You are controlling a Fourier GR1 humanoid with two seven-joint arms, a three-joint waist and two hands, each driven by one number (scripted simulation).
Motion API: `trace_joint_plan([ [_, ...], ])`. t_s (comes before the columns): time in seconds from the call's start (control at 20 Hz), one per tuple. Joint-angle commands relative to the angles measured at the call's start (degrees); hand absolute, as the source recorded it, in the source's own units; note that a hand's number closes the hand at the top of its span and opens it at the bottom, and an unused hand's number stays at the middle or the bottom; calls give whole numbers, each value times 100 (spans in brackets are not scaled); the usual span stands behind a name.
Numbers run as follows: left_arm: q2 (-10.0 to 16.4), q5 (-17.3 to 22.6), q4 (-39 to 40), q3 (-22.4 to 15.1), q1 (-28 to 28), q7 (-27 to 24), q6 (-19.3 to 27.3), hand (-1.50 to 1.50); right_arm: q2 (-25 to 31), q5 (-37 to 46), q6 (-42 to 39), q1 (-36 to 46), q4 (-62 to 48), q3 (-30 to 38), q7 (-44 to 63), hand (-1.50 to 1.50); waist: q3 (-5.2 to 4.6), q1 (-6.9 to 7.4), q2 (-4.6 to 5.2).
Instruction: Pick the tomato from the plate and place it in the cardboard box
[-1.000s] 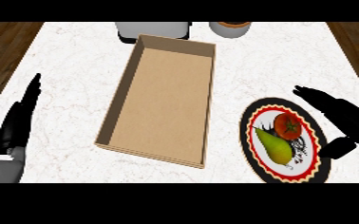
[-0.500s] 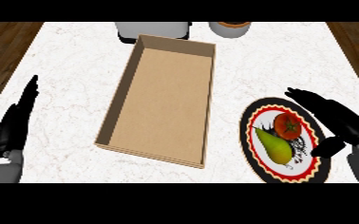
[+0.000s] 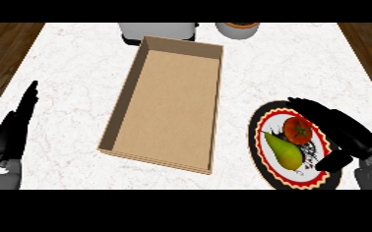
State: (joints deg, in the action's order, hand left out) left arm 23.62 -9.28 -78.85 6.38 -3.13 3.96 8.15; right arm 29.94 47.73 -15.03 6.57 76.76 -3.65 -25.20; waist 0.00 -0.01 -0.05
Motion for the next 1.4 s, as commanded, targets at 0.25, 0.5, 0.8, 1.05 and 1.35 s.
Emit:
trace_joint_plan([
  [0.25, -26, -102, 486, 297, -557, 40, -253, 0, -292, 697, -354, 36, 346, -217, 647, -150, -1, -3, 9],
  [0.5, -151, -202, 134, 278, -374, 139, -289, 0, -501, 842, -318, 496, -568, 26, 742, -150, 2, 29, 11],
  [0.8, -358, -484, -328, 163, -56, 289, -142, 0, -1055, 1497, 873, 335, -856, -214, 861, 150, 5, 43, 5],
  [1.05, -196, -350, 182, 393, -117, -213, -341, 0, -1044, 1578, 1919, 655, -1372, 139, 444, 150, 5, 52, 14],
  [1.35, -294, -348, 4, 235, -420, 0, -441, 0, -797, 1463, 1174, 2022, -2551, -46, -629, 150, 17, 289, 86],
])
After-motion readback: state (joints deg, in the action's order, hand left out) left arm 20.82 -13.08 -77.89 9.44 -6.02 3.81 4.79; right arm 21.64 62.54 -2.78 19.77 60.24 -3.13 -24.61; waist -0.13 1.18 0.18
